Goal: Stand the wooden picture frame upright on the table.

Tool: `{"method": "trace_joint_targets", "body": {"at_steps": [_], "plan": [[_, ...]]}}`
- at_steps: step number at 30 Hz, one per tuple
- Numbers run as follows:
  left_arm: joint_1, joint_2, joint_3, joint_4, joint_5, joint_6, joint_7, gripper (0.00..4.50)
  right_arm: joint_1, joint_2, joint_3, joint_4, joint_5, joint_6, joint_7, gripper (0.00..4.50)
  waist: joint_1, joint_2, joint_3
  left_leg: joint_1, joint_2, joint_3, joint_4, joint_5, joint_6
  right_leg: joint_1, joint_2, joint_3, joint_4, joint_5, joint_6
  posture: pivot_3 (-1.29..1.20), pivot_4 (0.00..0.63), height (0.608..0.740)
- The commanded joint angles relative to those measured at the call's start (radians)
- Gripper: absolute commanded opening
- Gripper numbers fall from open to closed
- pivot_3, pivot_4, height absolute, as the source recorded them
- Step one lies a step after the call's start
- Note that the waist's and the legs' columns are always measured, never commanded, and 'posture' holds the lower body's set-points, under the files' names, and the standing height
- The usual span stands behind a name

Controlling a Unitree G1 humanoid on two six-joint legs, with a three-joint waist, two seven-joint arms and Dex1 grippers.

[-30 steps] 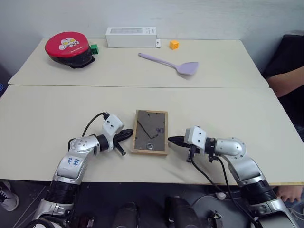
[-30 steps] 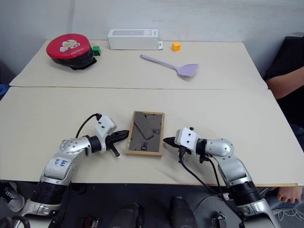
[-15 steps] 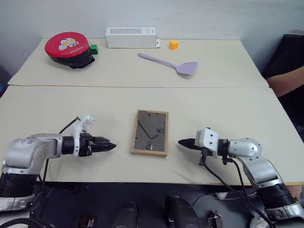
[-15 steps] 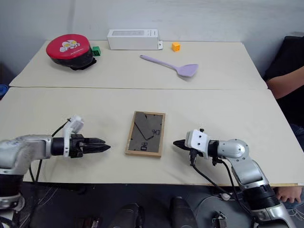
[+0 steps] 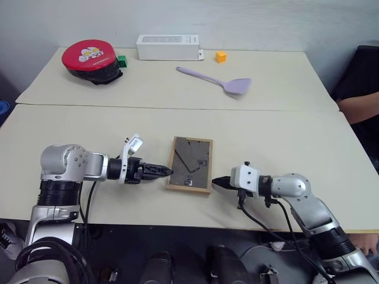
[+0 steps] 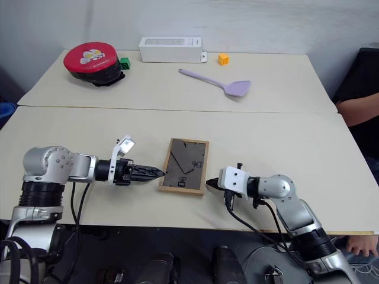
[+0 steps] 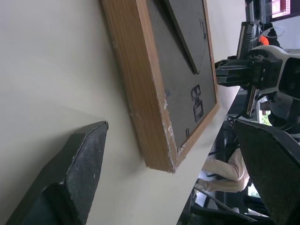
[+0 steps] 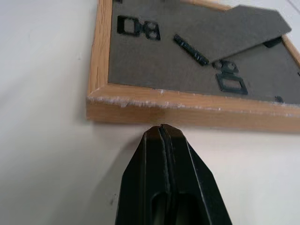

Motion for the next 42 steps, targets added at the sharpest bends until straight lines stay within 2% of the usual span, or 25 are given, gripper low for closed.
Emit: {"method": "trace_joint_targets", "body": {"at_steps": [1, 10, 13, 21, 23, 25, 28, 31, 33, 35, 37, 42], "plan": [[-0.037, -0.044, -0.058, 0.072, -0.047, 0.003, 0.045, 4.49, -0.019, 0.014, 0.004, -0.012, 0.002, 0.005, -0.009, 0.0, 0.006, 0.0, 0.0, 0.0, 0.0, -0.001, 0.001, 0.0, 0.0, 0.0, 0.0, 0.0, 0.0, 0.0, 0.0, 0.0, 0.15, 0.74], [-0.071, -0.081, -0.074, 0.142, -0.14, 0.003, 0.128, 4.49, -0.025, 0.033, 0.014, -0.017, -0.014, 0.013, -0.017, 0.0, 0.01, 0.0, 0.0, -0.001, 0.0, 0.0, 0.001, 0.0, 0.0, 0.0, 0.0, 0.0, 0.001, 0.0, 0.0, 0.0, 0.15, 0.74], [-0.07, -0.099, -0.044, 0.156, -0.138, 0.003, 0.164, 3.92, -0.021, 0.034, 0.012, -0.017, -0.019, 0.015, -0.022, 0.0, 0.012, 0.0, 0.0, -0.001, 0.0, -0.001, 0.001, 0.0, 0.0, 0.0, 0.0, 0.0, 0.001, 0.0, 0.0, 0.0, 0.15, 0.74], [-0.016, -0.129, 0.018, 0.139, -0.196, 0.003, 0.218, 1.59, 0.017, 0.011, -0.026, -0.041, 0.019, -0.012, -0.012, 0.0, 0.008, 0.0, 0.0, -0.001, 0.0, -0.001, 0.002, 0.0, 0.0, 0.0, 0.0, -0.001, 0.001, 0.0, 0.0, 0.0, 0.15, 0.74], [0.021, -0.142, 0.06, 0.086, -0.218, 0.003, 0.214, 1.28, 0.03, 0.011, -0.065, -0.054, 0.064, -0.02, -0.009, 0.0, 0.001, 0.0, 0.0, -0.001, 0.0, -0.001, 0.002, 0.0, 0.0, 0.0, 0.0, 0.0, 0.001, 0.0, 0.0, 0.0, 0.15, 0.74], [0.041, -0.131, 0.092, 0.068, -0.248, 0.003, 0.209, 1.28, 0.045, 0.008, -0.125, -0.081, 0.146, 0.001, 0.004, 0.0, -0.002, 0.0, 0.0, -0.001, 0.0, -0.001, 0.001, 0.0, 0.0, 0.0, 0.0, -0.001, 0.001, 0.0, 0.0, 0.0, 0.15, 0.74], [0.056, -0.083, 0.145, 0.064, -0.317, 0.003, 0.16, 1.28, 0.061, -0.037, -0.192, -0.082, 0.184, -0.094, 0.042, 0.54, -0.006, 0.0, 0.0, -0.002, 0.0, -0.001, 0.001, 0.0, -0.001, 0.0, 0.0, -0.001, 0.001, 0.0, 0.0, 0.0, 0.15, 0.74], [0.074, -0.056, 0.192, 0.043, -0.305, -0.008, 0.139, 1.28, 0.065, -0.054, -0.237, -0.076, 0.217, -0.129, 0.05, 1.5, -0.008, 0.0, 0.0, -0.001, 0.001, -0.001, 0.001, -0.001, -0.001, -0.001, 0.001, -0.001, 0.0, 0.0, 0.0, 0.0, 0.15, 0.74], [0.111, -0.023, 0.143, -0.04, -0.266, -0.094, 0.089, 1.28, 0.056, -0.038, -0.261, -0.123, 0.334, 0.056, 0.014, 2.23, -0.01, 0.0, 0.0, -0.001, 0.002, -0.001, 0.0, -0.001, -0.002, -0.001, 0.002, 0.0, 0.0, 0.0, 0.0, 0.0, 0.15, 0.74], [0.167, 0.016, 0.051, -0.134, -0.198, -0.223, 0.016, 1.28, 0.019, -0.036, -0.26, -0.204, 0.546, 0.345, -0.015, 2.92, -0.012, 0.0, 0.0, -0.001, 0.002, -0.001, -0.001, 0.0, -0.002, -0.001, 0.002, 0.0, 0.0, 0.0, 0.0, 0.0, 0.15, 0.74], [0.209, 0.029, -0.01, -0.189, -0.148, -0.324, -0.042, 1.28, -0.049, -0.015, -0.234, -0.226, 0.63, 0.516, -0.059, 3.57, -0.011, 0.0, 0.0, -0.001, 0.002, -0.001, -0.002, 0.0, -0.003, -0.001, 0.001, 0.0, 0.0, 0.0, 0.0, 0.0, 0.15, 0.74], [0.235, 0.016, -0.067, -0.229, -0.098, -0.429, -0.104, 1.28, -0.189, 0.058, -0.18, -0.179, 0.635, 0.695, -0.162, 3.57, 0.0, 0.0, 0.0, -0.001, 0.002, -0.003, -0.001, 0.0, -0.003, -0.001, 0.0, -0.001, -0.005, 0.0, -0.001, 0.0, 0.15, 0.74]]}}
